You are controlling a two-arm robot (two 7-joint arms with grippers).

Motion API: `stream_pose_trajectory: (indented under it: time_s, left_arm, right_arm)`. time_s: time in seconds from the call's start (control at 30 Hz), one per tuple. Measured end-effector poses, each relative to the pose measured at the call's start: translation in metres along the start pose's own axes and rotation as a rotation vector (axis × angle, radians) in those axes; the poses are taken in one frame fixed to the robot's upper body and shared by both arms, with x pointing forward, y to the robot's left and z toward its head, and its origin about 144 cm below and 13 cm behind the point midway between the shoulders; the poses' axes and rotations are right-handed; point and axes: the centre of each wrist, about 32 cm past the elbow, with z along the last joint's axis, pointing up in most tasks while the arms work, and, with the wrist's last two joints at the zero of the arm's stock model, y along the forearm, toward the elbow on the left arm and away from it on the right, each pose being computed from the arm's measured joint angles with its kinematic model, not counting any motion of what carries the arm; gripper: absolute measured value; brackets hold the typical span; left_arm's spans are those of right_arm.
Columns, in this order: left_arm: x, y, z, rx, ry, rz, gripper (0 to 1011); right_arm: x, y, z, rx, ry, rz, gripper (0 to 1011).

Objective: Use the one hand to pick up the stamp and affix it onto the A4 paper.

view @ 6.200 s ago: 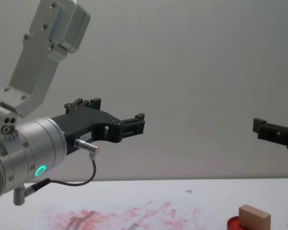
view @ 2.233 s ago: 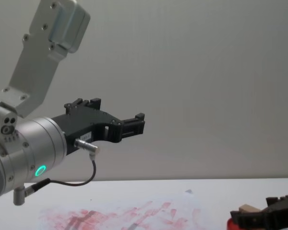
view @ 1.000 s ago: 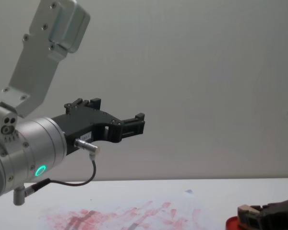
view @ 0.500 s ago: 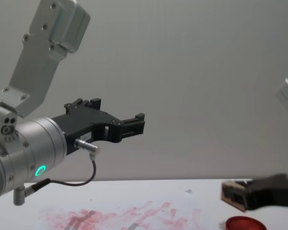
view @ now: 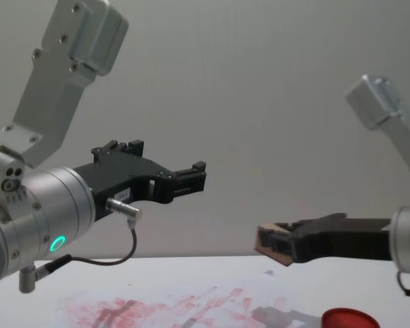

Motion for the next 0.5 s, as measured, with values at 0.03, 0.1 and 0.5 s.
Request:
stream_pose_trajectory:
  time_s: [0.03,0.1,0.5]
  left_arm:
    - [0.000,0.000,0.000,0.000,0.000,0.000,1001]
    - [0.000,0.000,0.000,0.000,0.000,0.000,1001]
    - [0.000,0.000,0.000,0.000,0.000,0.000,1001]
  right_arm:
    - [0.000,0.005,0.000,-0.001,0.006,0.020,218]
    - [0.001,0.010,0.001,-0.003,0.012,0.044,218]
    - [0.002,0.034,-0.004,-0.089,0.042,0.129,218]
